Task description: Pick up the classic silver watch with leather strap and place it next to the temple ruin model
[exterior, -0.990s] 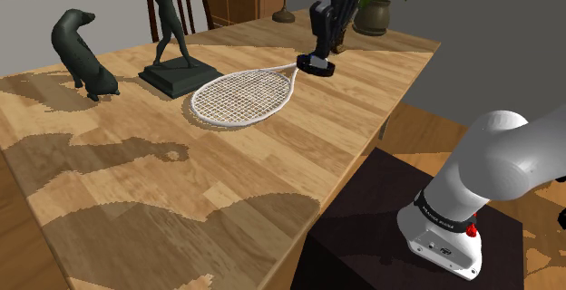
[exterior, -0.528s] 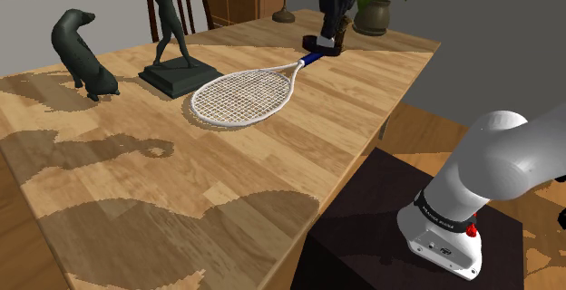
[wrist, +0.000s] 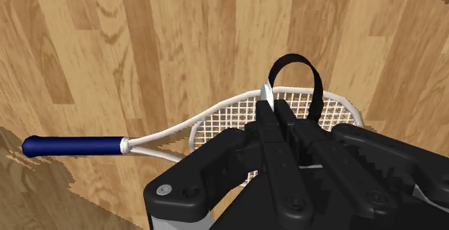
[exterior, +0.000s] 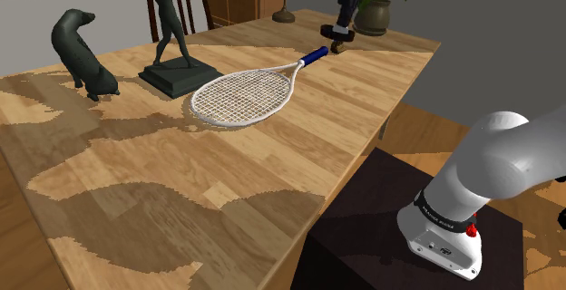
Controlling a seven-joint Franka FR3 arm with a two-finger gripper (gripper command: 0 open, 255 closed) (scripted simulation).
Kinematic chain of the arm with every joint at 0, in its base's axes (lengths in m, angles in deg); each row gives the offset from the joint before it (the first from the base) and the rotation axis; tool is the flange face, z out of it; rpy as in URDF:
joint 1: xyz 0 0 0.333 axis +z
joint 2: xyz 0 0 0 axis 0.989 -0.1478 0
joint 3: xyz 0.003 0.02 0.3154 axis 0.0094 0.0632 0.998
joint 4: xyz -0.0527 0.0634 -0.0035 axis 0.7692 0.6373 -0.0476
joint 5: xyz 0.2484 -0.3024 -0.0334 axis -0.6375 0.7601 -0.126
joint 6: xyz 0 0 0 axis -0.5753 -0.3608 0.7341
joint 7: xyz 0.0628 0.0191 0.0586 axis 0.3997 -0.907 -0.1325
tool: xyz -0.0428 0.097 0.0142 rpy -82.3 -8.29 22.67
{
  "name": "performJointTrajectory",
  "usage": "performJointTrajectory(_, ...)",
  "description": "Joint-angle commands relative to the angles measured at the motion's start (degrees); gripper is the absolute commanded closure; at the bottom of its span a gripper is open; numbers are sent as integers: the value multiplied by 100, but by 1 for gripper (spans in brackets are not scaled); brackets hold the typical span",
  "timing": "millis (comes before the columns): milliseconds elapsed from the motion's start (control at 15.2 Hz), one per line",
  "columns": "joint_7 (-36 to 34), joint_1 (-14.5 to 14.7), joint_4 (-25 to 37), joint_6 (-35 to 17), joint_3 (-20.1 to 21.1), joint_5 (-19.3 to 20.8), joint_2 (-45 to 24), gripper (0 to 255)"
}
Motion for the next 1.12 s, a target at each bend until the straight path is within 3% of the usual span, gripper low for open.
performJointTrajectory(0,289,-73,14,-27,-241,112,-56,255)
performJointTrajectory(528,1349,-357,221,-202,-1126,482,-455,255)
performJointTrajectory(1056,2389,-612,842,-357,-1964,685,-1213,255)
